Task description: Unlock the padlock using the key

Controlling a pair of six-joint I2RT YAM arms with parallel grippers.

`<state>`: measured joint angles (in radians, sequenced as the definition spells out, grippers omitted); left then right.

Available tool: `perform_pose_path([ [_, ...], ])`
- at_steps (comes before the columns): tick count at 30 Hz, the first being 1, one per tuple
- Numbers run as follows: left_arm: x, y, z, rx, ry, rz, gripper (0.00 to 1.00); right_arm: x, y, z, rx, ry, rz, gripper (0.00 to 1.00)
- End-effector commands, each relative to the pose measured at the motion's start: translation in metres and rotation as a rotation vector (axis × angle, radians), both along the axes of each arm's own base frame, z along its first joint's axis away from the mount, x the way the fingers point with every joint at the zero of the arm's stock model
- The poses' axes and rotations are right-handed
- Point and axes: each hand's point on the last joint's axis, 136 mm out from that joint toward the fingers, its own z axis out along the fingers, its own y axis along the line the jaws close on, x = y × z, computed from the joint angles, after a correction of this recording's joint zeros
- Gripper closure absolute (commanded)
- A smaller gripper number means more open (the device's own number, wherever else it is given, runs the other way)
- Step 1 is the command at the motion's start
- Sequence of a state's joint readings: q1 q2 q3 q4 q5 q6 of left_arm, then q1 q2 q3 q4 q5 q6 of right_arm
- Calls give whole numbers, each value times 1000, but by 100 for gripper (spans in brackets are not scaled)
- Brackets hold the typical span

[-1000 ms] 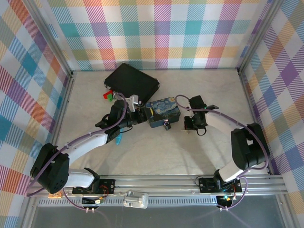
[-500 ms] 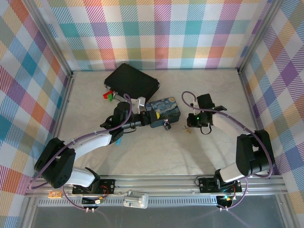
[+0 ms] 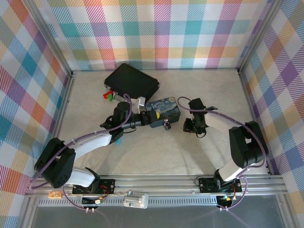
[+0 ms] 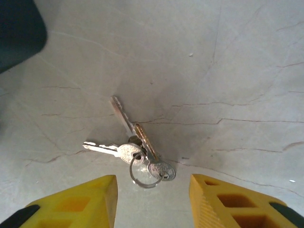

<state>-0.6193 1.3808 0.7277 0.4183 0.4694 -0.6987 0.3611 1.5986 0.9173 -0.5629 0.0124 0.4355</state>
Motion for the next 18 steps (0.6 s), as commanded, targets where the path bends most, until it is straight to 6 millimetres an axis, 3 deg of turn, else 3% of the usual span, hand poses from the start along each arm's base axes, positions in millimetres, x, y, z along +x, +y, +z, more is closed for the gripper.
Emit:
perform_pose_path([
  [1,-1,3,5,3,-30,11,59,4,4,-5,6,4,-42,58],
  [9,0,9,3,7,-22,50,59,-2,1,-28,-33,54,-68,63],
  [18,3,11,4,10,-16,75,59,4,2,-20,-29,0,-39,99],
])
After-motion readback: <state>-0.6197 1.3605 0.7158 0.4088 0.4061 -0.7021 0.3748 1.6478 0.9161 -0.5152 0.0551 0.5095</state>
